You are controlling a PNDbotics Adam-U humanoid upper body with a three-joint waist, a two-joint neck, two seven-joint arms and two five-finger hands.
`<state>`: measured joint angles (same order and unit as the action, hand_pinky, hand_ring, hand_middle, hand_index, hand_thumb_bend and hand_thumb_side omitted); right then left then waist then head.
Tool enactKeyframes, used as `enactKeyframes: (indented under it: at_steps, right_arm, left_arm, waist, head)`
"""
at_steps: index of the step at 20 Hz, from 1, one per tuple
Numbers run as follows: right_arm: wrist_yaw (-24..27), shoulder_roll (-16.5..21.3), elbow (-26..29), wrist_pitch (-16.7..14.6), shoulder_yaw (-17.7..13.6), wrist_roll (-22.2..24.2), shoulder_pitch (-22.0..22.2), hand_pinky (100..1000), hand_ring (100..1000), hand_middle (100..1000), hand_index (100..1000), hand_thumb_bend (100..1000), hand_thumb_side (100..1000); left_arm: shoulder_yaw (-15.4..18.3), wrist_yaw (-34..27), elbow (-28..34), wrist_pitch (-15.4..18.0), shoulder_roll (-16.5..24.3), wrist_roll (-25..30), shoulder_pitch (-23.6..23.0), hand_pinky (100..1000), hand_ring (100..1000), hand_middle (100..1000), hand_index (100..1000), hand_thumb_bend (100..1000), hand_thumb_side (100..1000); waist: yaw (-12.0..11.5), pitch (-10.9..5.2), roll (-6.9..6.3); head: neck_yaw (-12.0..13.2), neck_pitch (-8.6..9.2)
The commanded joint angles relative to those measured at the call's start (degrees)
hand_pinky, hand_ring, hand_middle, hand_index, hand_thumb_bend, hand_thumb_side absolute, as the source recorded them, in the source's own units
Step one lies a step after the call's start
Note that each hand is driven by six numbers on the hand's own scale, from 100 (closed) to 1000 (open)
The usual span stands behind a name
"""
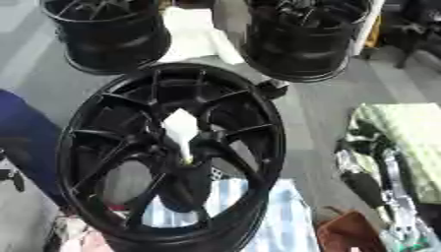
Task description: Pull the pin out of the wheel hub.
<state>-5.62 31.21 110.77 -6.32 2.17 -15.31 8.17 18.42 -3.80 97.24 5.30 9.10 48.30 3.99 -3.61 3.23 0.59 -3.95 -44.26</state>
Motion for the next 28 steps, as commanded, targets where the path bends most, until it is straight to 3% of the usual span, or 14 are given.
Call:
enactKeyframes:
  at_steps: [1,4,9,17,20,23,28]
  right_arm:
    - [3.68,5.09,3.67,-0.53,-1.22,0.91,-0.09,756,703,752,901,158,461]
    - [2.76,7.96,3.81,-2.2,0.31,2.69,-2.61,771,713,761,921,196,410]
    - [-1.47,15.02,3.82,-6.53,7.19,7.03,-9.62,798,761,812,952,224,340]
    - [-8.47,26.52,3.82,-13.61,18.69,14.11,-21.13,854,866,908,985,243,301]
    - [-9.96,30.53,3.82,-16.29,23.04,16.79,-25.48,876,906,938,989,304,314]
    - [-11.41,30.06,3.82,-17.2,27.16,19.36,-29.66,898,941,958,994,341,313]
    - [-10.53,25.77,3.78,-13.5,30.74,23.62,-36.58,899,942,955,993,350,311]
  left_arm:
    - [0.51,0.14,1.4,-0.1,1.18,-0.2,0.2,431,1000,650,876,100,794]
    - [-0.32,0.44,1.45,-0.24,1.9,0.54,0.44,432,1000,651,877,100,799]
    - [-0.99,0.58,1.6,-0.5,2.46,1.37,0.74,433,1000,649,878,100,798]
    - [-1.29,0.03,2.04,-0.82,2.54,1.72,0.85,434,1000,649,879,100,795]
    - [-1.4,-0.21,2.14,-0.86,2.24,1.84,1.08,434,1000,649,879,100,795]
    - [-1.36,-0.42,2.2,-0.82,2.11,1.81,1.27,435,1000,649,880,100,793]
    - [-1.47,-0.79,2.32,-0.63,1.93,1.94,1.77,435,1000,650,881,100,790]
  waist:
    - [-0.04,-0.31,-0.01]
    - [-1.59,-0.49,1.24]
    - [-2.99,-0.78,2.28]
    - [-4.77,-0.98,2.42]
    - [-5.56,-0.76,2.07]
    - [-6.25,-0.53,1.83]
    - [-7.48,0.04,1.57]
  head:
    - [-0.12,0.14]
    - [-1.67,0.14]
    - [-2.84,0.14]
    - [-4.67,0.14]
    - [-5.81,0.14]
    - [-6.56,0.14]
    - [-7.84,0.14]
